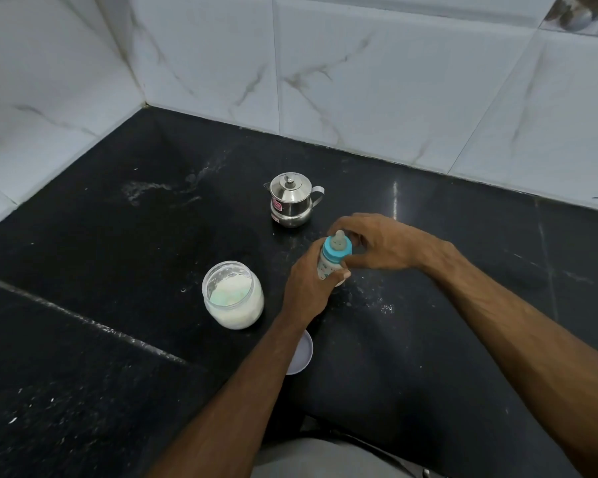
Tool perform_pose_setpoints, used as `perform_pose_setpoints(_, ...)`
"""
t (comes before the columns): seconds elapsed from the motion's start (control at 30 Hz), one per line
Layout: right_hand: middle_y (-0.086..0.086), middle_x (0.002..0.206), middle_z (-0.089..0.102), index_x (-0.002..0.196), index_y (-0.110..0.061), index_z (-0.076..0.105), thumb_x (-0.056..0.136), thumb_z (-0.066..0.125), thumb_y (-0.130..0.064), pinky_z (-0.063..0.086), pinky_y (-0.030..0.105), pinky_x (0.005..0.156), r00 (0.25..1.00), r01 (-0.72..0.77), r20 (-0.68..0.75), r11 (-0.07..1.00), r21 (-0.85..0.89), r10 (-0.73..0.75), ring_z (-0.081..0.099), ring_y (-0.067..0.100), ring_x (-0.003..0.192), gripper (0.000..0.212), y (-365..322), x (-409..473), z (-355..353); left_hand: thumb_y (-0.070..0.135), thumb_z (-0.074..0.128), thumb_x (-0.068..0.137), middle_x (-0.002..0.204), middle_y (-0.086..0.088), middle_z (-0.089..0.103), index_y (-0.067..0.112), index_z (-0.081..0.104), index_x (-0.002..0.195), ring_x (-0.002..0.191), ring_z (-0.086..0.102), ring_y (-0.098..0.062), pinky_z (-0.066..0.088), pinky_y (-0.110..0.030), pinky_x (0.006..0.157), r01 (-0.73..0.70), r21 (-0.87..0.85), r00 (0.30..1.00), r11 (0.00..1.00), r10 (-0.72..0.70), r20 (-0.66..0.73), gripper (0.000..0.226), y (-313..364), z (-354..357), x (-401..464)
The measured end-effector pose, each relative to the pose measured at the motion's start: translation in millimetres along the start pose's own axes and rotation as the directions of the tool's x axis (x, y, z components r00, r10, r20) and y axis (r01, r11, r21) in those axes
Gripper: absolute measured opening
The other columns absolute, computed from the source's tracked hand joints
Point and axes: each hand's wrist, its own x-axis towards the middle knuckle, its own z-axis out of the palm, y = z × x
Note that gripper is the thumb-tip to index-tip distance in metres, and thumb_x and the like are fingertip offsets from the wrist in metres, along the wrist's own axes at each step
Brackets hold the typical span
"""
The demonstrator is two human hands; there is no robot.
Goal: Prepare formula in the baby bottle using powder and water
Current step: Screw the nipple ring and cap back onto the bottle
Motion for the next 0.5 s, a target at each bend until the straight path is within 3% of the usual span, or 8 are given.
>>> perform_pose_setpoints(0.13,-0.003,0.108,0.063,0.108,-0.024,0.048,0.079,0.075,-0.045,0.043,0.015,0.068,0.992,-0.095,-0.086,0.995,0.003,0.095,0.056,0.007,0.081,0.045,3,3,11,0.031,0.069,0.086,0.126,0.016,0.046,0.018,0.043,0.140,0.115,0.039,0.005,0.025,0.005,0.084,0.006,-0.006,1.000,1.000,-0.006,0.015,0.061,1,-1,0)
perform_pose_setpoints(0.27,-0.008,0.120,0.054,0.137,-0.022,0.040,0.079,0.073,-0.049,0.047,0.025,0.084,0.996,-0.075,-0.051,0.997,0.032,0.077,0.053,0.008,0.098,0.072,3,-1,8,0.042,0.064,0.083,0.134,0.008,0.052,0.018,0.044,0.138,0.111,0.040,0.013,0.027,0.002,0.090,-0.016,-0.013,1.000,1.000,0.016,-0.004,0.063,1,0,-2)
perform_pose_setpoints(0.33,-0.009,0.119,0.054,0.137,-0.021,0.044,0.083,0.072,-0.038,0.046,0.023,0.085,0.999,-0.025,-0.034,0.997,0.071,0.027,0.054,0.008,0.099,0.063,3,-2,5,0.035,0.069,0.084,0.128,0.012,0.050,0.018,0.045,0.138,0.110,0.041,0.011,0.030,-0.003,0.095,0.003,-0.014,1.000,1.000,-0.003,0.001,0.062,1,0,-2)
perform_pose_setpoints(0.4,-0.004,0.117,0.062,0.124,-0.019,0.052,0.084,0.073,-0.033,0.050,0.024,0.084,0.998,0.001,-0.056,0.998,0.070,0.003,0.059,0.010,0.098,0.047,4,0,8,0.028,0.071,0.086,0.128,0.010,0.051,0.016,0.044,0.138,0.113,0.041,0.005,0.029,-0.003,0.093,0.014,-0.014,1.000,1.000,-0.013,0.009,0.060,1,0,-1)
perform_pose_setpoints(0.5,-0.002,0.110,0.065,0.110,-0.021,0.050,0.079,0.074,-0.045,0.055,0.028,0.081,0.989,-0.094,-0.106,0.994,0.048,0.099,0.061,0.012,0.090,0.046,2,4,16,0.026,0.070,0.087,0.136,0.001,0.053,0.016,0.043,0.139,0.119,0.045,-0.003,0.032,-0.015,0.101,0.018,-0.010,1.000,1.000,-0.018,0.026,0.060,4,-1,1)
